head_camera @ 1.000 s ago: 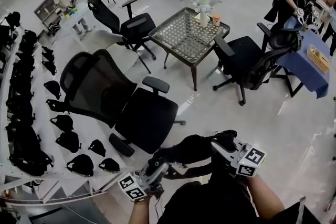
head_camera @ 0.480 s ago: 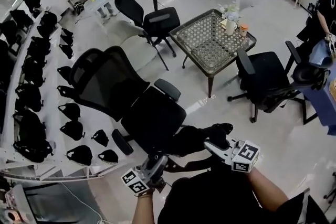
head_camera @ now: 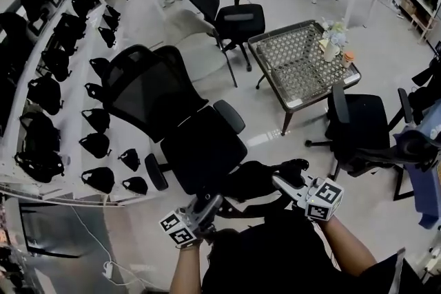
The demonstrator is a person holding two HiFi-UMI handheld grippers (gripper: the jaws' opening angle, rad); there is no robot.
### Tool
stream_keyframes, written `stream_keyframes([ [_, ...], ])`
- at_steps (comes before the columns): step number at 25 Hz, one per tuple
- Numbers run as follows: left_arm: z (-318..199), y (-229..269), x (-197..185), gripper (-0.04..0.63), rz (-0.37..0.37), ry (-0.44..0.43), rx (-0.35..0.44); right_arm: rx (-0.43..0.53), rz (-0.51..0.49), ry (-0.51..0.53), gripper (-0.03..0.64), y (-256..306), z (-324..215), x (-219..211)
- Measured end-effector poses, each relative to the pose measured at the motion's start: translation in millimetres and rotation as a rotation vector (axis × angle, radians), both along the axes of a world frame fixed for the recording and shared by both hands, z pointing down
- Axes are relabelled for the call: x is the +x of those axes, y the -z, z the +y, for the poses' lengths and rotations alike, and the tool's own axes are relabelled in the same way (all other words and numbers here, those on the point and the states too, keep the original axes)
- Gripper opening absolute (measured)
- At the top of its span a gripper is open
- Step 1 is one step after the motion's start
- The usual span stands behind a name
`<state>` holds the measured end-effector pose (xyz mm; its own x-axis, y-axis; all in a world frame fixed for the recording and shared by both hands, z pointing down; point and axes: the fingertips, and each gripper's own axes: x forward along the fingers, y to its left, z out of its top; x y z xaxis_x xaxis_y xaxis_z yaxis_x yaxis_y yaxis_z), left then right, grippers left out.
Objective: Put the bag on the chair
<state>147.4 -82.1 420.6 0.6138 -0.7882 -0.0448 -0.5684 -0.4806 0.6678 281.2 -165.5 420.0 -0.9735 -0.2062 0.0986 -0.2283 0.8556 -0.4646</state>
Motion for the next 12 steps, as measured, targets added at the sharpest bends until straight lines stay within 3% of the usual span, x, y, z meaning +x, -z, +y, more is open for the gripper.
stream_keyframes([
  [12, -3, -8, 5, 0.028, -0.037, 0.186, -0.027, -0.020, -0.011, 0.221, 0.008, -10, -22, -20],
])
